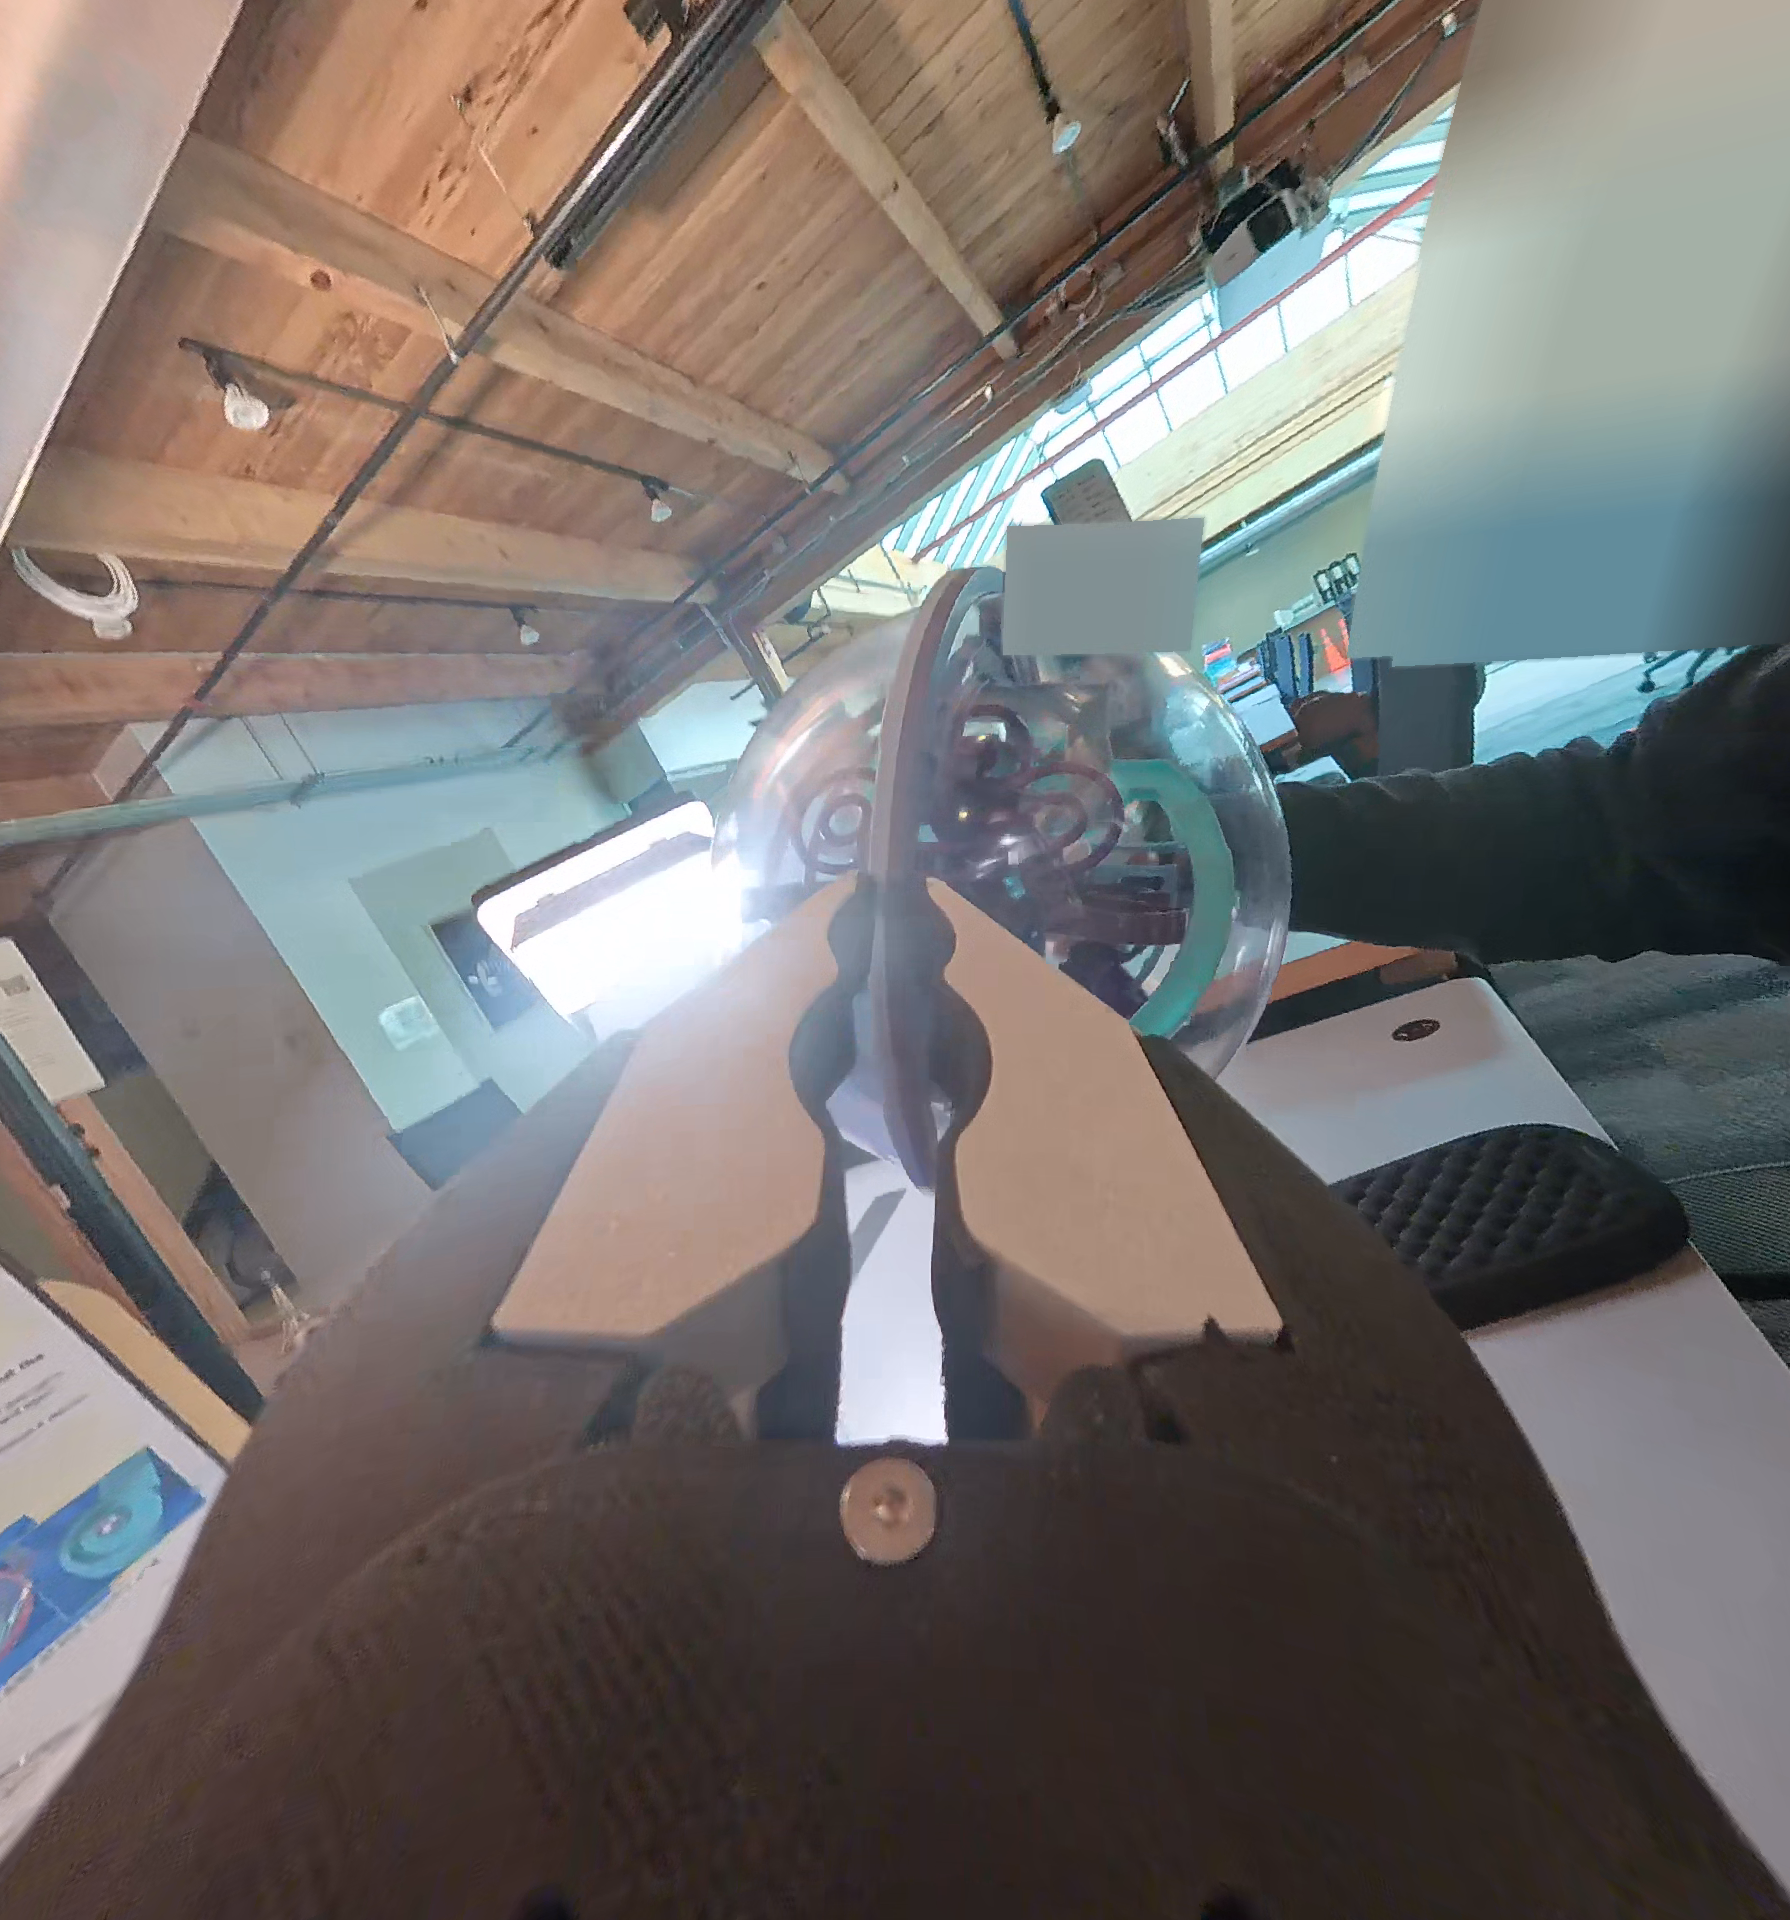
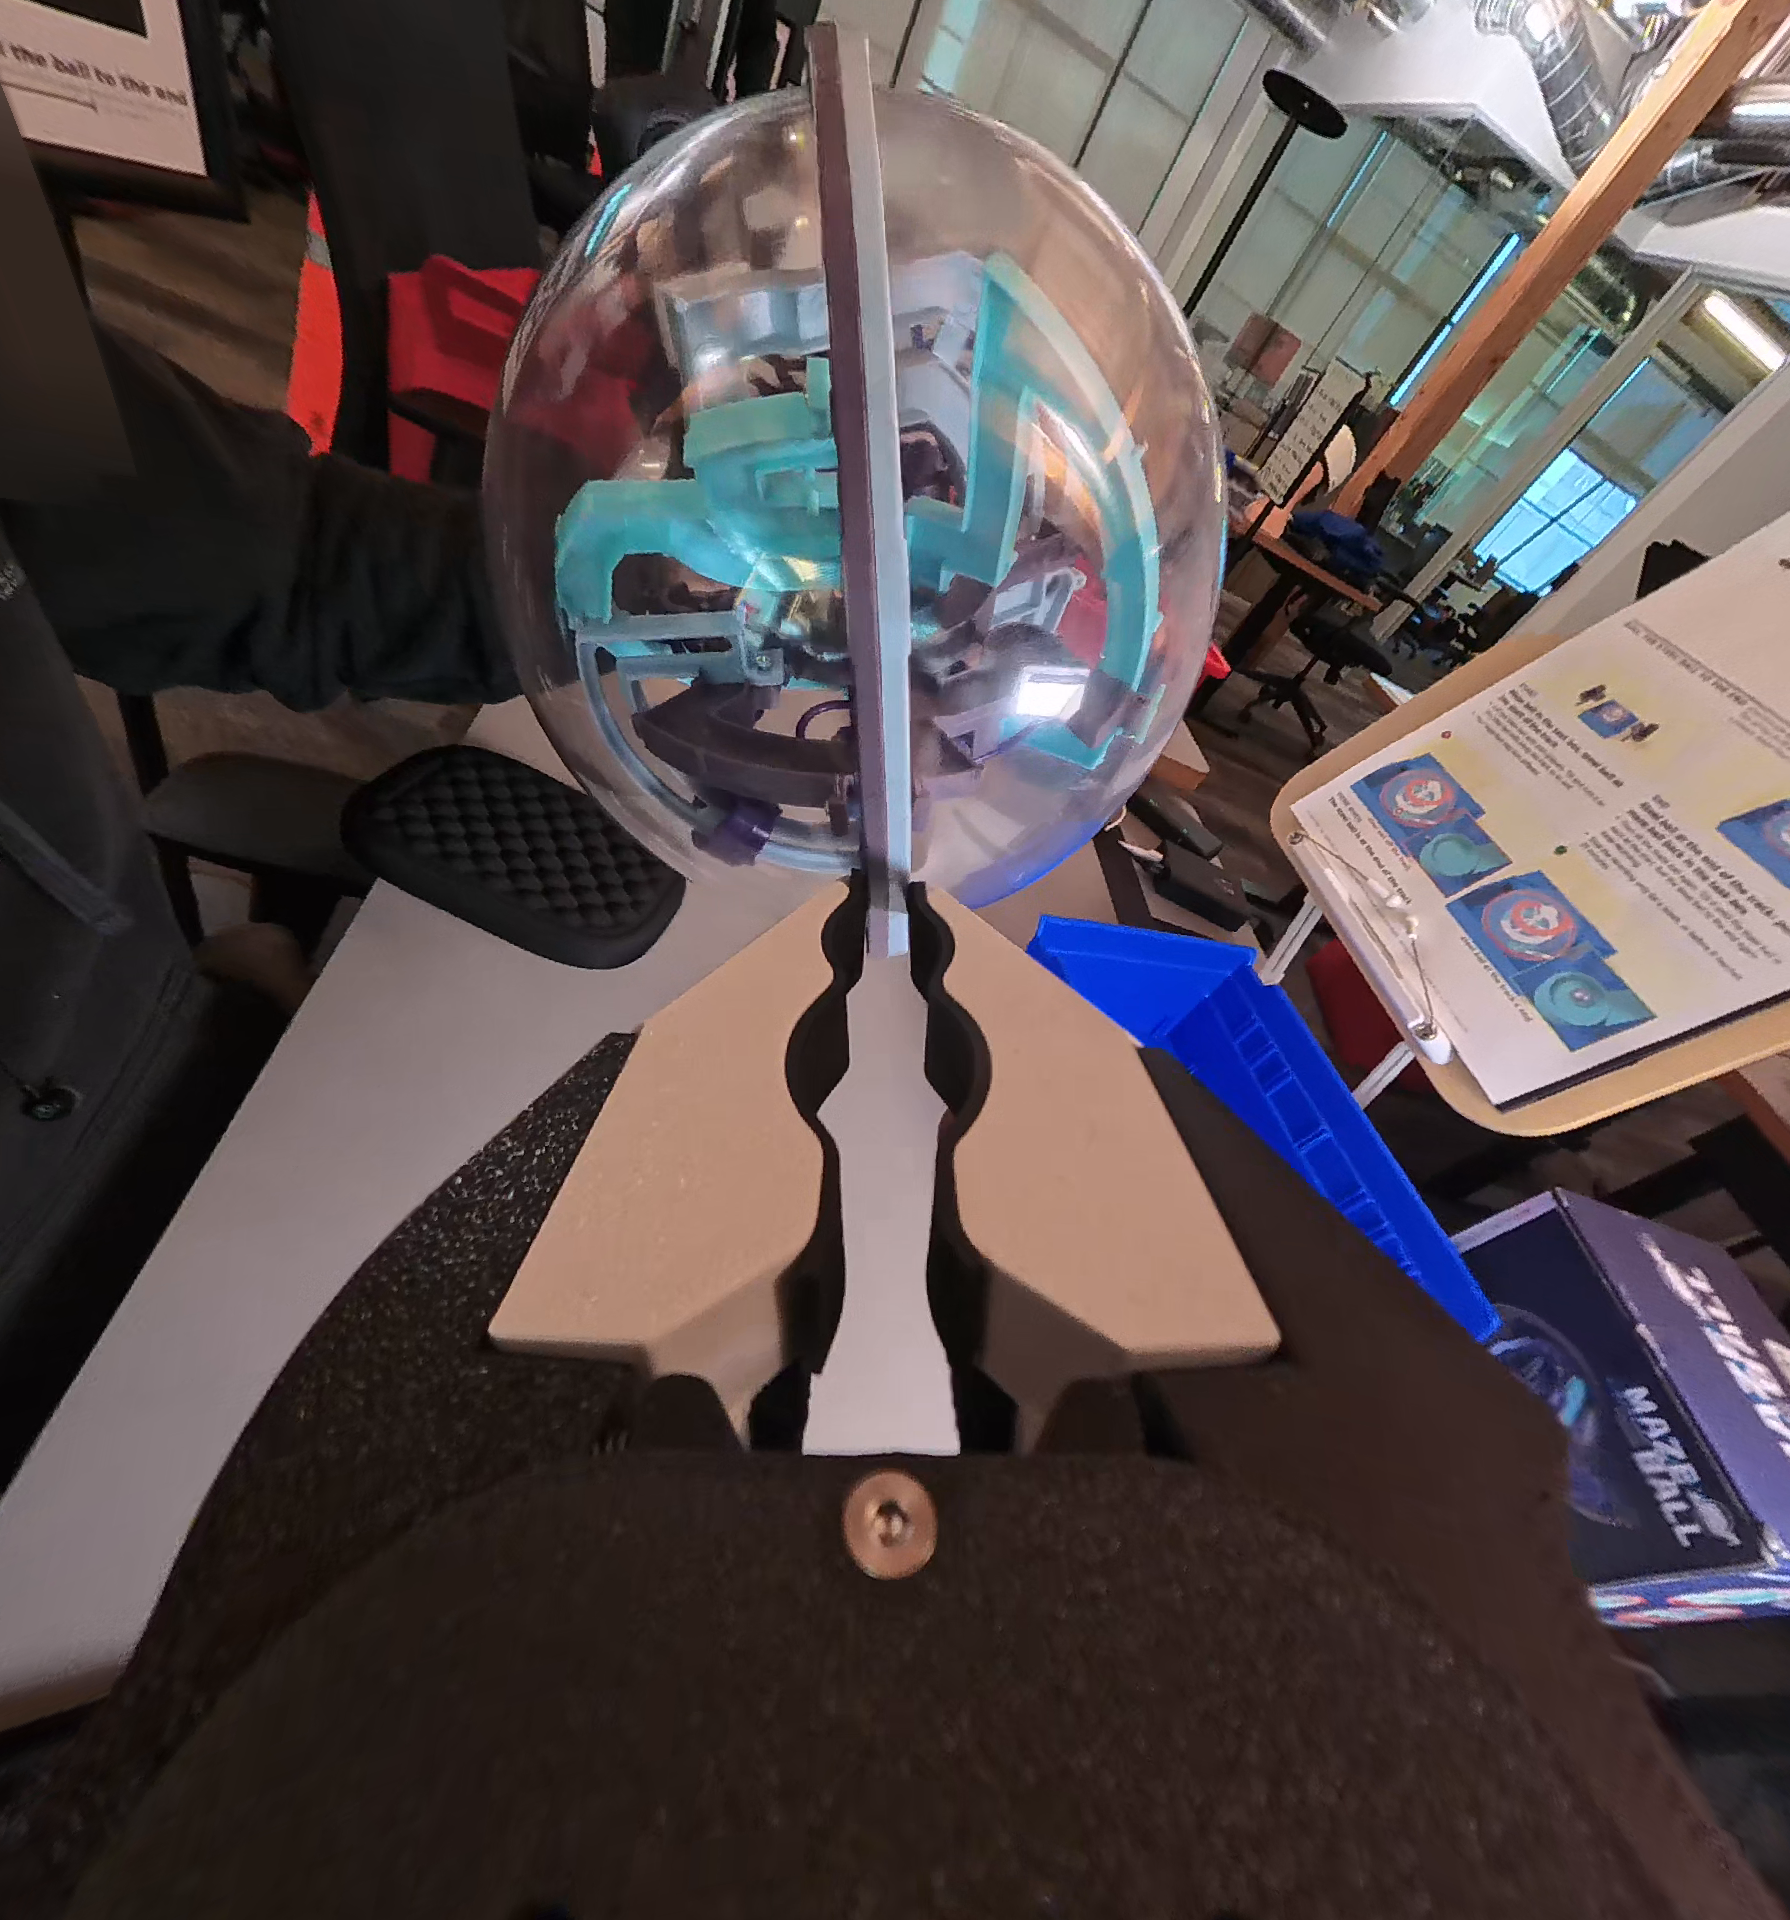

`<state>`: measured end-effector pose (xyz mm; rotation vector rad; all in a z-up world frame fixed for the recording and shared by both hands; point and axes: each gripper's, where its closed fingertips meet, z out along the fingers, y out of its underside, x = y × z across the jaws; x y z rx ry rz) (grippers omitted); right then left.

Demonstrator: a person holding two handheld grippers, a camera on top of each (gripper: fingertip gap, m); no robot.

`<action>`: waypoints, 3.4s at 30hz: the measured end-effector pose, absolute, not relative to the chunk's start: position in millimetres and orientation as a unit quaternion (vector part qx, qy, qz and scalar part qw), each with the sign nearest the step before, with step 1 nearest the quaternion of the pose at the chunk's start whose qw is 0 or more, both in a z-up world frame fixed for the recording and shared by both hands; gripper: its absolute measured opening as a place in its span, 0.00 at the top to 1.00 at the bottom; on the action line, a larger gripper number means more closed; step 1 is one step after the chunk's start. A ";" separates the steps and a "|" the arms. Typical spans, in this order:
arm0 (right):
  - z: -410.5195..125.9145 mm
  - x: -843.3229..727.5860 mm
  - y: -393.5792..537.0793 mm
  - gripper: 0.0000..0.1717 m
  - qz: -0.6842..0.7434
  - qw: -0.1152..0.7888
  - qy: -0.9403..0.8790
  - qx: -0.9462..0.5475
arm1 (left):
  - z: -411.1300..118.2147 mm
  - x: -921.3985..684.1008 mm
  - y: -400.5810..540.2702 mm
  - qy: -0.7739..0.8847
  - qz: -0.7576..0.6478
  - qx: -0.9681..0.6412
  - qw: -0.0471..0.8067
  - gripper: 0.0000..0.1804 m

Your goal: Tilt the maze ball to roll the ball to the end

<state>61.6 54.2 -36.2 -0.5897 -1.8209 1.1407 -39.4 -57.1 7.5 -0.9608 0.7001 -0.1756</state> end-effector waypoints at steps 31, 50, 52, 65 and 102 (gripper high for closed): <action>-34.6 65.1 56.8 0.97 0.405 0.465 -0.755 -0.223 | 12.5 -28.1 -60.6 0.345 -0.065 -0.450 0.821 0.97; -67.8 80.6 60.3 0.97 0.442 0.369 -0.765 -0.288 | -37.1 -29.5 -44.7 0.290 -0.139 -0.521 0.791 0.97; -78.4 81.8 59.8 0.97 0.446 0.356 -0.766 -0.296 | -44.7 -28.4 -44.6 0.284 -0.149 -0.526 0.788 0.97; -133.0 86.0 64.2 0.97 0.467 0.288 -0.760 -0.347 | -99.9 -30.9 -31.2 0.244 -0.193 -0.584 0.750 0.98; -193.3 102.1 60.8 0.97 0.525 0.195 -0.720 -0.409 | -172.7 -20.4 -28.7 0.208 -0.264 -0.666 0.666 0.98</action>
